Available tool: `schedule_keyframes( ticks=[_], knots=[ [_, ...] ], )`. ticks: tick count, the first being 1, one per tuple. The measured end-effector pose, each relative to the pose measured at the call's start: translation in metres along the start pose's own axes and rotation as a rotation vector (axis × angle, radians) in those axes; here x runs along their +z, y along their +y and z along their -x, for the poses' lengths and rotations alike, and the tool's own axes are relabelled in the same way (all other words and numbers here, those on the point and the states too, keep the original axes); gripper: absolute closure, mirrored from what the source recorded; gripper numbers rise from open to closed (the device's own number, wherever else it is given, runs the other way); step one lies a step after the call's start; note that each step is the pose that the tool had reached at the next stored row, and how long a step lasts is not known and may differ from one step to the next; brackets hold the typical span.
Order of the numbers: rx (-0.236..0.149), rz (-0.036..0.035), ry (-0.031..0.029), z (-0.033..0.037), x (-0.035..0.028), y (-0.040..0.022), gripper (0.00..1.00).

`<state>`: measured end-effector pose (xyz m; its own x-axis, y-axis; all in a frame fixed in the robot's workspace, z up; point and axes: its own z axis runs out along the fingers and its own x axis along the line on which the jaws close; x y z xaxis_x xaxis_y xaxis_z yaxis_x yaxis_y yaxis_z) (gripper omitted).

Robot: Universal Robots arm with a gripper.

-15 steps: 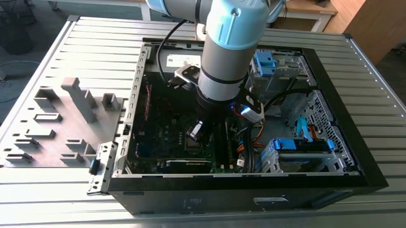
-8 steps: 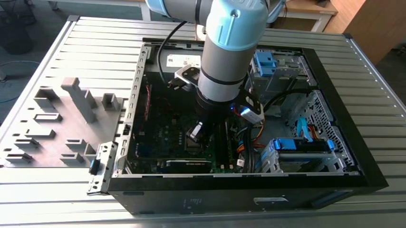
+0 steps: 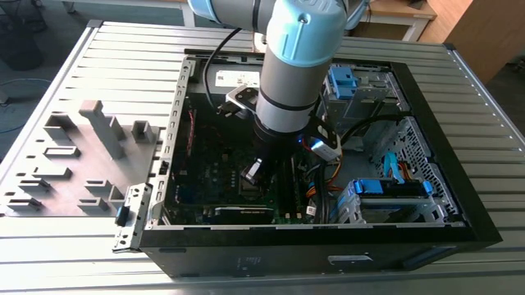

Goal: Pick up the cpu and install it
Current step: 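Install the first cpu locking lever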

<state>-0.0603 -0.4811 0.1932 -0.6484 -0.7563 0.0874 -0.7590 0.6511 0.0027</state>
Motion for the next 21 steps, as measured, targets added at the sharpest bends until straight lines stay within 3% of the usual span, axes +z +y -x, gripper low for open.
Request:
schedule_keyframes(
  ticks=[3,5,9,14,16,18,21],
  knots=[
    [0.0,0.0005,-0.0007,-0.0012,0.0003,-0.0011,0.89],
    [-0.001,0.0054,-0.0063,-0.0027,0.0003,-0.0023,0.89],
    [-0.001,0.0085,-0.0097,-0.0041,0.0003,-0.0035,0.89],
    [-0.003,0.0296,-0.0346,-0.005,0.0004,-0.0042,0.89],
    [-0.003,0.0308,-0.036,-0.0049,0.0005,-0.0042,0.89],
    [-0.003,0.0353,-0.0411,-0.005,0.0003,-0.0045,0.89],
    [-0.005,0.05,-0.0585,-0.0051,0.0006,-0.0048,0.89]
  ],
)
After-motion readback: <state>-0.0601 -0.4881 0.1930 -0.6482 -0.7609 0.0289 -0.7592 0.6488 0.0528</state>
